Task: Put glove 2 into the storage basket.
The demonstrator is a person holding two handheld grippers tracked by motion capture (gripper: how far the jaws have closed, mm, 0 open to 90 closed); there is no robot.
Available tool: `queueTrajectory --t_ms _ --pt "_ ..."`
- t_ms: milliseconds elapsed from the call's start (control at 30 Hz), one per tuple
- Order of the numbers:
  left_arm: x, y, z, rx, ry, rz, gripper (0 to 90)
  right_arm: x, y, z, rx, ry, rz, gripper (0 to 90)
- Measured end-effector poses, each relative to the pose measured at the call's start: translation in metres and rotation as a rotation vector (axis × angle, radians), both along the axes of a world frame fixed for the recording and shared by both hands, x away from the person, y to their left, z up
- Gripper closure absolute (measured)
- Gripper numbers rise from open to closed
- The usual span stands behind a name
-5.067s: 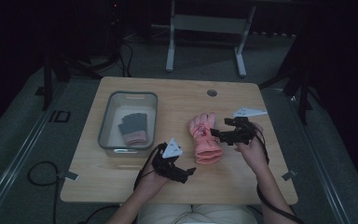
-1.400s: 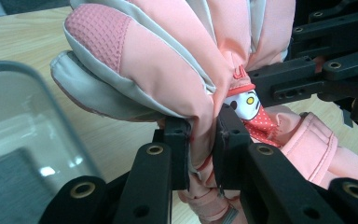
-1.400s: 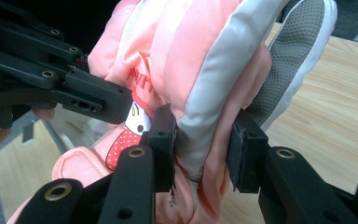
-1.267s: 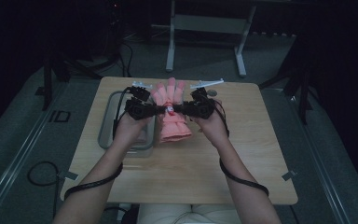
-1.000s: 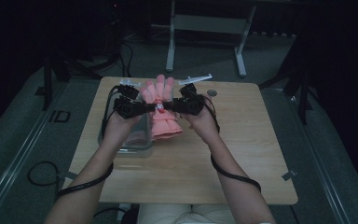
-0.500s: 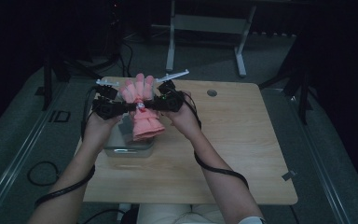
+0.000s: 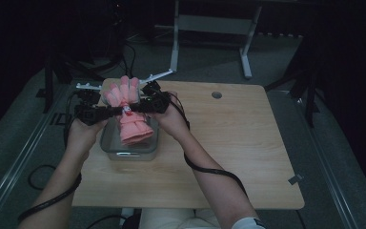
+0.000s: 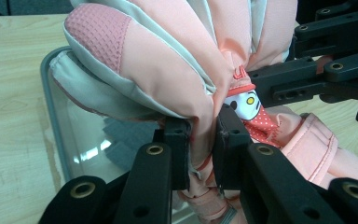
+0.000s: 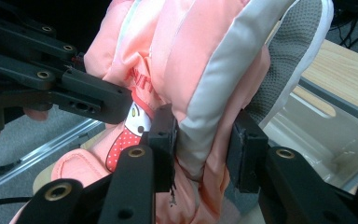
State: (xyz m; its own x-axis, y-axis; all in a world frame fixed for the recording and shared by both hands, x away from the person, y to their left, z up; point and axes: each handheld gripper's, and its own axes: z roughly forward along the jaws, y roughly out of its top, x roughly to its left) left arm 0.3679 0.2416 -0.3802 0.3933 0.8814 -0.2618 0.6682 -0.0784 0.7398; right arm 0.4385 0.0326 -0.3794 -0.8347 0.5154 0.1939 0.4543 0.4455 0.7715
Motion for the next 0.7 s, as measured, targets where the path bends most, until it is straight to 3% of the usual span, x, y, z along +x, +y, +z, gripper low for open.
queueTrajectory --t_ms 167,433,700 --pt "0.004 0.006 -0.006 -0.005 0.008 0.003 77.7 0.003 0.007 -0.006 -0.005 0.007 0.007 66.3" --pt "0.026 0.003 -0.019 -0.019 0.042 -0.009 77.6 0.020 0.007 -0.015 -0.039 0.032 -0.024 66.2" --pt "0.037 0.001 -0.040 -0.038 0.082 -0.002 77.6 0.030 0.008 -0.032 -0.077 0.057 -0.047 66.2"
